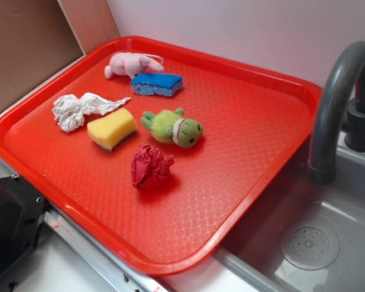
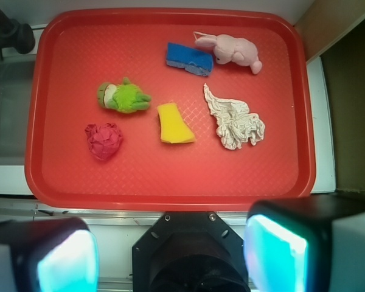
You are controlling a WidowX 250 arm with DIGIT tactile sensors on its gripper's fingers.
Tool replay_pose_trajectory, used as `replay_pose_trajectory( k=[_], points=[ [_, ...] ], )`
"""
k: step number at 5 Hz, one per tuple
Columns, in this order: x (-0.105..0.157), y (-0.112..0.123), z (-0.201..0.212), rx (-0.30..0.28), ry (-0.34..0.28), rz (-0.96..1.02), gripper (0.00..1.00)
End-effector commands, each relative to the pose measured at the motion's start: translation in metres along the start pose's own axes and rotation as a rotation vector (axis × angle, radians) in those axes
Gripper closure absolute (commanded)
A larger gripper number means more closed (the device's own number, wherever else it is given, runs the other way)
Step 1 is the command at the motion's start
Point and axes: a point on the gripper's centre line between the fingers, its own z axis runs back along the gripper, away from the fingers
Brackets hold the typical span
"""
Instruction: Grab the red paper.
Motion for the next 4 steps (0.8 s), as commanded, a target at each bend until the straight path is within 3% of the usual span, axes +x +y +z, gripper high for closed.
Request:
replay_pose_trajectory(
  k=[1, 3, 4],
  points=[
    [0.000, 0.000, 0.000, 0.000, 0.000, 0.000, 0.00],
    [0.009, -0.027, -0.025, 0.029, -0.017, 0.194, 0.00],
    [0.021, -0.048, -0.051, -0.031, -0.013, 0.227, 0.00]
  ],
)
